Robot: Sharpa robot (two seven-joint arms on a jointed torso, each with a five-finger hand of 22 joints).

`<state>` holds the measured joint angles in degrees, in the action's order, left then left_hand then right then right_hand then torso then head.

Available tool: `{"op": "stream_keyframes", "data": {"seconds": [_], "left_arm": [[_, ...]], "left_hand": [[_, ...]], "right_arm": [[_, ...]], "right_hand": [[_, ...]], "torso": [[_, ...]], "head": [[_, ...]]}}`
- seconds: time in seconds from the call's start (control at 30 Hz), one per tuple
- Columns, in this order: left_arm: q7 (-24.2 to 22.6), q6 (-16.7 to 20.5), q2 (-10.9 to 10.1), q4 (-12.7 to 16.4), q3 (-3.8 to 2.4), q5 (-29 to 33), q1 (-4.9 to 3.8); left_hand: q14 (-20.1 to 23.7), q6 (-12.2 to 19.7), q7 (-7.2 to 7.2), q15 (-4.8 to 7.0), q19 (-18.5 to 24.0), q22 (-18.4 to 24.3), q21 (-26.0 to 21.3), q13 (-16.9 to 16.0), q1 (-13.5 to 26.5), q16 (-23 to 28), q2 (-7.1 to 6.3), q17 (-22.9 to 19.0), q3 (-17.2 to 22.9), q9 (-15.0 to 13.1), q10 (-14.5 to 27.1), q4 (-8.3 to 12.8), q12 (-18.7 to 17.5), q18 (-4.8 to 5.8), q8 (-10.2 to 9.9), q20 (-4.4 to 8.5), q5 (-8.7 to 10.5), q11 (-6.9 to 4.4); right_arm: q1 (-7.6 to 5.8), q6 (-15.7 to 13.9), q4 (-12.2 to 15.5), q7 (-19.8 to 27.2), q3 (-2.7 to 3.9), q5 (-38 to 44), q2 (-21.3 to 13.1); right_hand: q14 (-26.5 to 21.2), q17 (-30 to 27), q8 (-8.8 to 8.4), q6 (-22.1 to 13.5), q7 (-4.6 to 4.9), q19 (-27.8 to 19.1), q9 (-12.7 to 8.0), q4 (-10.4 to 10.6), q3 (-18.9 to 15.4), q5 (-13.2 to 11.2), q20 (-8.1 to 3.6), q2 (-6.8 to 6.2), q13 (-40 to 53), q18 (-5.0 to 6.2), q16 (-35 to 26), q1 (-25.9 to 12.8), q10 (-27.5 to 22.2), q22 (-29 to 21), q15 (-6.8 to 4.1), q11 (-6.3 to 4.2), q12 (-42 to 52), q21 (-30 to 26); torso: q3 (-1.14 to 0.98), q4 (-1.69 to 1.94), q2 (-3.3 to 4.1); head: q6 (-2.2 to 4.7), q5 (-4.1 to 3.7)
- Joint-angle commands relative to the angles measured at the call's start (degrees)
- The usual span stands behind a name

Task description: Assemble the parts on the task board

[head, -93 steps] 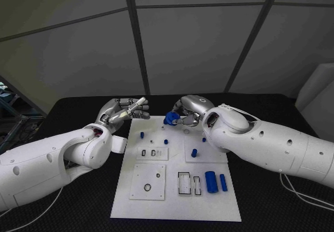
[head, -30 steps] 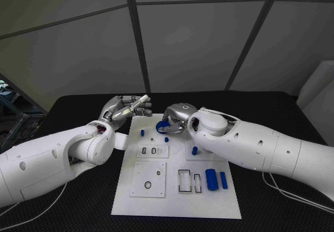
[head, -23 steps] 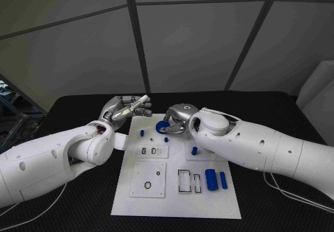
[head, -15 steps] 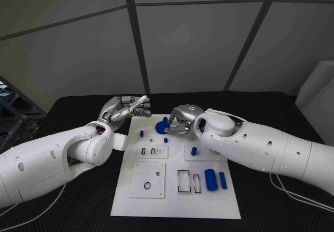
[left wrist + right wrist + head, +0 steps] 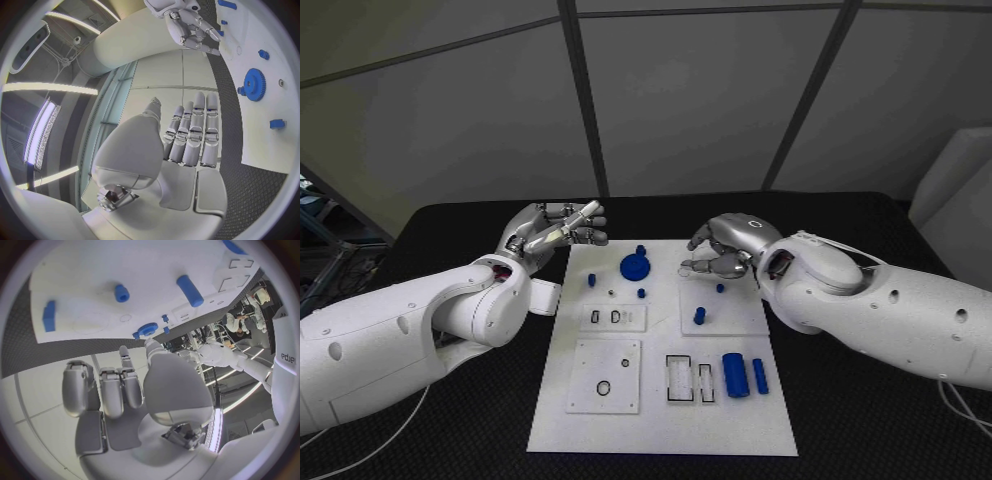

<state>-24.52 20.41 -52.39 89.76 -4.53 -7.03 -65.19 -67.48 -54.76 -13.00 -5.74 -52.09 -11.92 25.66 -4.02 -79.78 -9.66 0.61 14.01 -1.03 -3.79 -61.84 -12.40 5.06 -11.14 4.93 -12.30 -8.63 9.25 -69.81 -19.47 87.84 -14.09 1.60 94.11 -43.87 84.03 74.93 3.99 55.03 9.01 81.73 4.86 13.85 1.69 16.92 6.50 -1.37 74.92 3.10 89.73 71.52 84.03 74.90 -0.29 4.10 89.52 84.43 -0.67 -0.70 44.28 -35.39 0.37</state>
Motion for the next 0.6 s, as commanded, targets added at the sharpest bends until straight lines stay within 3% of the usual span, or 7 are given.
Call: {"op": "stream_keyframes", "data": {"seconds": [0.03, 0.1, 0.27, 0.37, 0.53, 0.6], "left_arm": [[-0.3, -0.4, -0.1, 0.1, -0.04, -0.2, -0.07], [-0.3, -0.4, -0.1, 0.1, -0.04, -0.2, -0.07], [-0.3, -0.5, 0.0, 0.1, -0.03, -0.2, -0.07], [-0.2, -0.5, 0.1, -0.1, -0.03, -0.2, -0.06], [-0.2, -0.6, 0.3, -0.3, -0.03, -0.2, -0.03], [-0.2, -0.6, 0.3, -0.4, -0.03, -0.2, -0.01]], "left_hand": [[0.2, 0.2, -0.18, -0.35, 0.4, -0.1, 0.3, 0.0, -0.1, 0.3, 0.46, 0.1, 0.1, 0.1, 0.0, 0.4, -0.3, 0.78, -0.3, 0.05, 0.29, 0.25], [0.2, 0.2, -0.18, -0.36, 0.4, -0.1, 0.3, 0.0, -0.1, 0.3, 0.47, 0.1, 0.1, 0.1, 0.0, 0.4, -0.3, 0.78, -0.3, 0.05, 0.29, 0.25], [0.2, 0.2, -0.18, -0.36, 0.4, -0.1, 0.3, 0.0, -0.1, 0.3, 0.47, 0.1, 0.1, 0.1, 0.0, 0.4, -0.3, 0.78, -0.3, 0.05, 0.29, 0.25], [0.2, 0.2, -0.18, -0.36, 0.4, -0.1, 0.3, 0.0, -0.1, 0.3, 0.47, 0.1, 0.1, 0.1, 0.0, 0.4, -0.3, 0.78, -0.3, 0.05, 0.29, 0.25], [0.2, 0.2, -0.18, -0.36, 0.4, -0.1, 0.3, 0.0, -0.1, 0.3, 0.47, 0.1, 0.1, 0.1, 0.0, 0.4, -0.3, 0.78, -0.3, 0.05, 0.29, 0.25], [0.2, 0.2, -0.18, -0.36, 0.4, -0.1, 0.3, 0.0, -0.1, 0.3, 0.47, 0.1, 0.1, 0.1, 0.0, 0.4, -0.3, 0.78, -0.3, 0.05, 0.29, 0.25]], "right_arm": [[-0.13, -3.5, 0.8, 5.5, 0.11, -8.8, -2.9], [-0.14, -2.7, 0.6, 8.2, 0.14, -12.2, -5.2], [-0.14, -0.9, -1.1, 13.3, 0.16, -16.9, -8.6], [-0.12, 0.7, -2.5, 15.3, 0.15, -18.8, -9.7], [-0.09, 2.2, -4.4, 16.7, 0.14, -20.1, -9.9], [-0.07, 2.5, -5.3, 17.0, 0.14, -20.4, -9.5]], "right_hand": [[6.0, 15.1, -0.14, 0.4, 0.07, -1.0, 0.1, -1.3, 0.0, -0.9, -0.27, -0.94, 13.9, 0.02, 0.3, 2.0, 5.0, 1.1, 0.06, 0.37, -0.7, -0.8], [6.0, 15.1, -0.05, 0.6, -0.07, -1.4, 0.2, -2.6, -0.2, -1.3, -0.47, -2.17, 13.6, 0.15, 0.3, 3.9, 4.8, 0.5, -0.19, 0.26, -1.1, -1.1], [5.9, 14.8, 0.02, 1.0, -0.48, -1.8, 0.3, -4.6, -0.2, -1.9, -0.91, -3.5, 13.3, 0.27, 0.1, 7.2, 4.5, -0.1, -0.67, -0.1, -1.4, -1.5], [5.9, 14.6, -0.18, 0.6, -0.56, -2.0, 0.2, -5.1, -0.4, -2.2, -1.07, -4.05, 13.1, 0.31, 0.1, 7.9, 4.3, -0.4, -0.79, -0.21, -1.7, -1.7], [5.8, 14.5, -0.55, -1.4, -0.5, -2.3, -0.2, -5.7, -0.8, -2.3, -1.11, -4.27, 12.6, 0.38, 0.0, 9.1, 4.0, -0.8, -0.71, -0.23, -2.2, -2.0], [5.8, 14.5, -0.55, -1.8, -0.45, -2.3, -0.3, -5.7, -0.8, -2.4, -1.08, -4.22, 12.6, 0.39, 0.1, 9.3, 3.9, -0.8, -0.65, -0.2, -2.3, -2.0]], "torso": [[-0.05, -0.4, -0.22], [-0.08, -0.46, -0.28], [-0.2, -0.59, -0.29], [-0.19, -0.46, -0.25], [-0.25, -0.57, -0.2], [-0.16, -0.54, -0.21]], "head": [[0.07, -0.09], [0.08, -0.43], [0.14, -0.98], [0.16, -1.31], [0.3, -1.28], [0.32, -1.29]]}}
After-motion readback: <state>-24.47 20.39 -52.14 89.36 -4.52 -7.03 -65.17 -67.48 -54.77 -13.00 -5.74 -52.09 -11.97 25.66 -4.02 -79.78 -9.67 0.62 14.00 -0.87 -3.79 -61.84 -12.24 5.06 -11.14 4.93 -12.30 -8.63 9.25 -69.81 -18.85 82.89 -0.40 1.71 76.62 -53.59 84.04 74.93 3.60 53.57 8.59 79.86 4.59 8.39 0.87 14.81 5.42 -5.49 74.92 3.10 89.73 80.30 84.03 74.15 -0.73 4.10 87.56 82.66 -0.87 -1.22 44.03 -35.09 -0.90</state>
